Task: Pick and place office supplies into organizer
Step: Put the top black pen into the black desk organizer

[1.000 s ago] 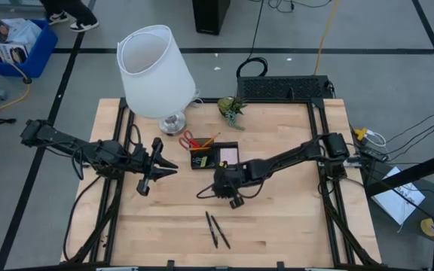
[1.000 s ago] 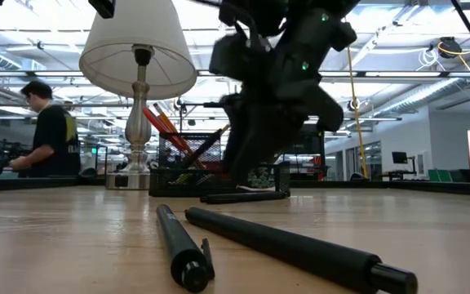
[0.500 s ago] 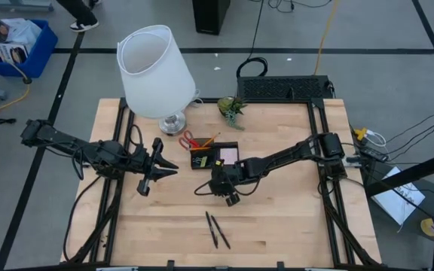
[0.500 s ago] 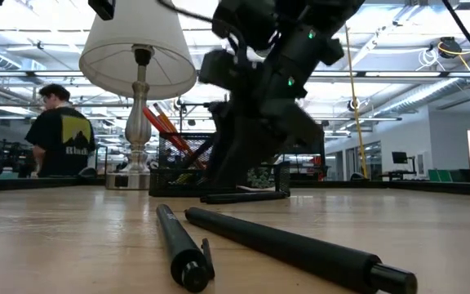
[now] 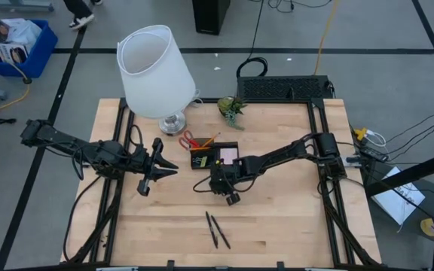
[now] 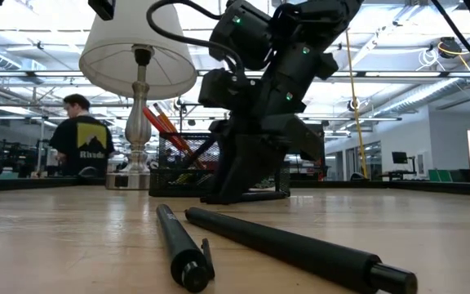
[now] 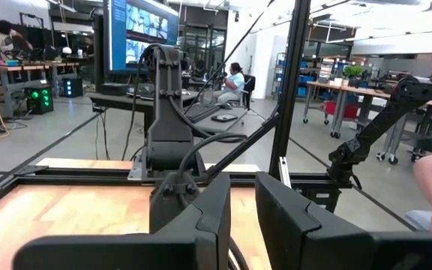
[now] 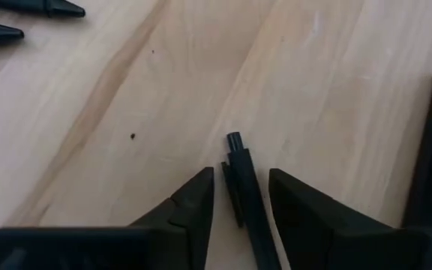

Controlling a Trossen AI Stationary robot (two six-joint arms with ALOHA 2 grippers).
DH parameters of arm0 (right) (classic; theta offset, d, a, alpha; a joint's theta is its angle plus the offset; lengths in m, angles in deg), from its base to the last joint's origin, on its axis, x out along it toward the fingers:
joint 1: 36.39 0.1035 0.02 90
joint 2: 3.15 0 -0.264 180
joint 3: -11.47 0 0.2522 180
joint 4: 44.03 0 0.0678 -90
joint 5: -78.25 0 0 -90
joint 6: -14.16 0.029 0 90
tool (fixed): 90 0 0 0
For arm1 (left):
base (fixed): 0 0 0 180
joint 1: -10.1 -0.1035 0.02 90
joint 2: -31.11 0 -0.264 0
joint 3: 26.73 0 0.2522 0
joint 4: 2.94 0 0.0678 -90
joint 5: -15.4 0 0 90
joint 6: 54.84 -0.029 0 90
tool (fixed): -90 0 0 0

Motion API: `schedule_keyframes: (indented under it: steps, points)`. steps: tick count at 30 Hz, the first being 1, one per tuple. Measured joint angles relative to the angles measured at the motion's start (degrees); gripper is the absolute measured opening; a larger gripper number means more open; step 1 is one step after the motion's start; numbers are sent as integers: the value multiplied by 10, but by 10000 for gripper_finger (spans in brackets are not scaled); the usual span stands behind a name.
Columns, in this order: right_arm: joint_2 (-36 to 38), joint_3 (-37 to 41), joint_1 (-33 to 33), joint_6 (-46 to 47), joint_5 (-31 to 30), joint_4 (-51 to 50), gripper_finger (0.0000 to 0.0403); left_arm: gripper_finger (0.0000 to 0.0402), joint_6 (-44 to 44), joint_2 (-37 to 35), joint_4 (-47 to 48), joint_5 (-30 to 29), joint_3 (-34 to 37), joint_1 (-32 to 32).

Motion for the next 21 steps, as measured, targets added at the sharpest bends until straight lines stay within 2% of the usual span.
schedule_keyframes:
  steps: [12, 21]
  points:
    - [-24, 0, 3, 6, 12, 26, 32, 67, 0, 0, -1, 0, 0, 0]
    - [-23, 3, 24, 28, 10, 121, 45, 67, 0, 0, 0, 0, 0, 0]
